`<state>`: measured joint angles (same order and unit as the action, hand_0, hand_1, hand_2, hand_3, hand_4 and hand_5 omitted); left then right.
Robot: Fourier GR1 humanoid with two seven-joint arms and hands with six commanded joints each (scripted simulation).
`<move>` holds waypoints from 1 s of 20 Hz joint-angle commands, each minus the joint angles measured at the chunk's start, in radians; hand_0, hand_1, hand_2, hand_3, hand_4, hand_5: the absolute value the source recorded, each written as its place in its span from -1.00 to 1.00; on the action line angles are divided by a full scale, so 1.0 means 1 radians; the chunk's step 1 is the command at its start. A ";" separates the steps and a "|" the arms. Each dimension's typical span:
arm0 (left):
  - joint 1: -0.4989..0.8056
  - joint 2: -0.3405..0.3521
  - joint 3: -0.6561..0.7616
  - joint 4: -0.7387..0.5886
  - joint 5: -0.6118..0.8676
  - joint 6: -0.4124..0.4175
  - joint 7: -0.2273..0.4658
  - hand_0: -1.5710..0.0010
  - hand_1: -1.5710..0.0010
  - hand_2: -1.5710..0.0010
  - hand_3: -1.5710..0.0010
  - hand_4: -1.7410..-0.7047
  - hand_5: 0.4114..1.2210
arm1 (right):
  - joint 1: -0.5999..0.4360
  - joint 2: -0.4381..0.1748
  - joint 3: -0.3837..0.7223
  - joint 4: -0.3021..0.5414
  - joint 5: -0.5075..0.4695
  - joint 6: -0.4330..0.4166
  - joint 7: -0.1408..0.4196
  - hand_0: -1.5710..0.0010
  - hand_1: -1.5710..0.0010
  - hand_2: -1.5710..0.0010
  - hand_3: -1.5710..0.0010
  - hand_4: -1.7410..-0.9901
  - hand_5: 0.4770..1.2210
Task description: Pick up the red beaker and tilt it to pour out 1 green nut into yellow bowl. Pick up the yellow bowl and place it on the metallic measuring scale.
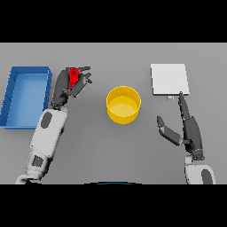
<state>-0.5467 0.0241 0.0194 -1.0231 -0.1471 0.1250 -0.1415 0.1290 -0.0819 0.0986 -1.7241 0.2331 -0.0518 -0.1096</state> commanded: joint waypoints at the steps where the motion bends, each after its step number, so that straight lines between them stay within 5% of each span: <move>1: -0.004 0.012 -0.027 -0.015 -0.025 0.002 0.018 -0.98 -0.98 -0.98 -0.97 -0.96 0.74 | 0.000 -0.001 -0.001 0.007 0.001 0.000 -0.003 1.00 1.00 1.00 1.00 0.28 -0.51; 5: -0.023 0.089 -0.157 -0.092 -0.137 -0.046 0.160 -0.99 -0.99 -0.99 -0.99 -0.98 0.76 | -0.010 -0.005 -0.004 0.016 0.012 -0.009 0.001 1.00 1.00 1.00 1.00 0.29 -0.48; 15: -0.137 0.172 -0.395 -0.074 -0.385 -0.064 0.378 -1.00 -1.00 -1.00 -1.00 -0.99 0.78 | 0.003 -0.001 0.009 -0.014 0.010 0.005 0.032 1.00 1.00 1.00 1.00 0.30 -0.44; 20: -0.231 0.230 -0.560 -0.033 -0.556 -0.127 0.413 -1.00 -1.00 -1.00 -1.00 -1.00 0.88 | 0.018 0.001 0.017 -0.019 0.015 0.010 0.027 1.00 1.00 1.00 1.00 0.25 -0.40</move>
<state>-0.7777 0.2545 -0.5409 -1.0563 -0.7018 -0.0017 0.2711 0.1470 -0.0805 0.1156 -1.7427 0.2477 -0.0417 -0.0846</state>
